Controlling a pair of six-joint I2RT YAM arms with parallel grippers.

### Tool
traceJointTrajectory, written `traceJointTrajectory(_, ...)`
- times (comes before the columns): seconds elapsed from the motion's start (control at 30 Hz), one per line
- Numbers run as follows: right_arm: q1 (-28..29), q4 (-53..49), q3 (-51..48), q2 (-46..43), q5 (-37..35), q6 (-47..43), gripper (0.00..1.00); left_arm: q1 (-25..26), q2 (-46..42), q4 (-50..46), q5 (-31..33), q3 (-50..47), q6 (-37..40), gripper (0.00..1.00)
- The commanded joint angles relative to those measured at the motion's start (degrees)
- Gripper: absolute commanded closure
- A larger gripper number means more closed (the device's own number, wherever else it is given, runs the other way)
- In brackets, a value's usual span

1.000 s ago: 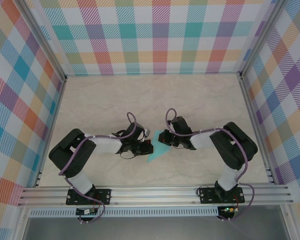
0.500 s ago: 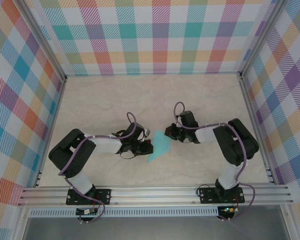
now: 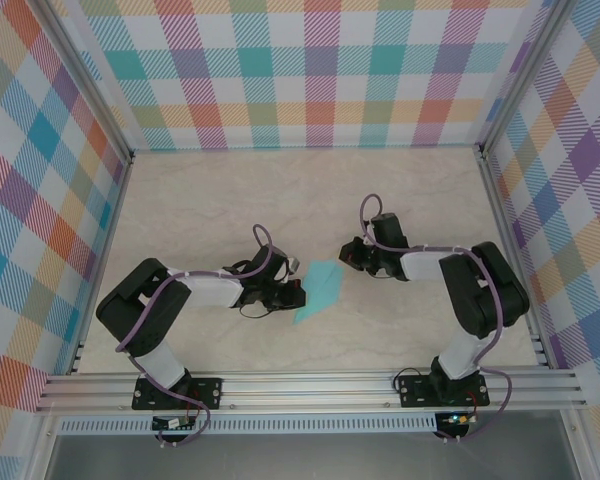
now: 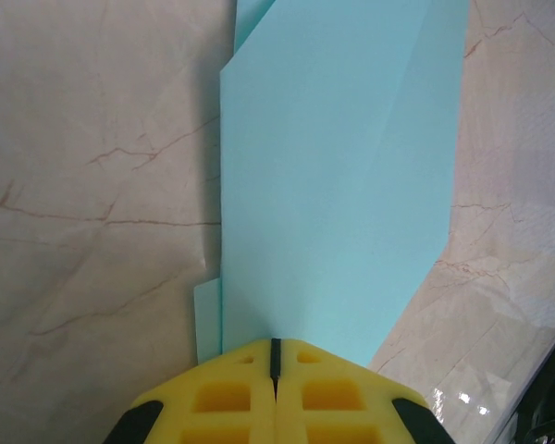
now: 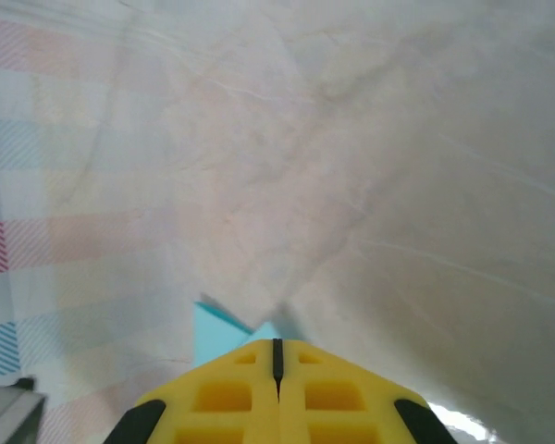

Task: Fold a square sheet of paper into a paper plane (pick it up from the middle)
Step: Fourth fold the wing at the center of the table.

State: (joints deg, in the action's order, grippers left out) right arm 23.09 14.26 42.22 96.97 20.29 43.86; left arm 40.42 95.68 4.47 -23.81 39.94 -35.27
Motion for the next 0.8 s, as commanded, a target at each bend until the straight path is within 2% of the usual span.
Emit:
traceJointTrajectory(0.0, 1.88, -1.22, 0.77, -3.96, 2.41, -1.62, 1.0, -0.13, 1.79, -12.42, 6.94, -3.38, 1.1, 1.0)
traceJointTrajectory(0.07, 4.23, -2.02, 2.06, -3.39, 3.91, -2.31, 1.0, -0.1, 1.78, -12.43, 7.03, -3.29, 1.12, 1.0)
traceJointTrajectory(0.2, 8.08, -3.06, 3.22, -0.01, 1.98, -1.75, 1.0, -0.11, 1.79, -12.4, 6.94, -3.03, 1.01, 1.0)
traceJointTrajectory(0.53, 8.3, 1.2, -1.17, 6.42, -0.15, 1.38, 1.0, -0.1, 0.39, -13.41, 6.69, -2.26, 1.08, 1.0)
traceJointTrajectory(0.77, 8.36, 1.71, -2.83, 8.47, -1.05, 1.58, 1.0, -0.17, -1.84, -15.05, 4.21, 1.38, 0.75, 0.99)
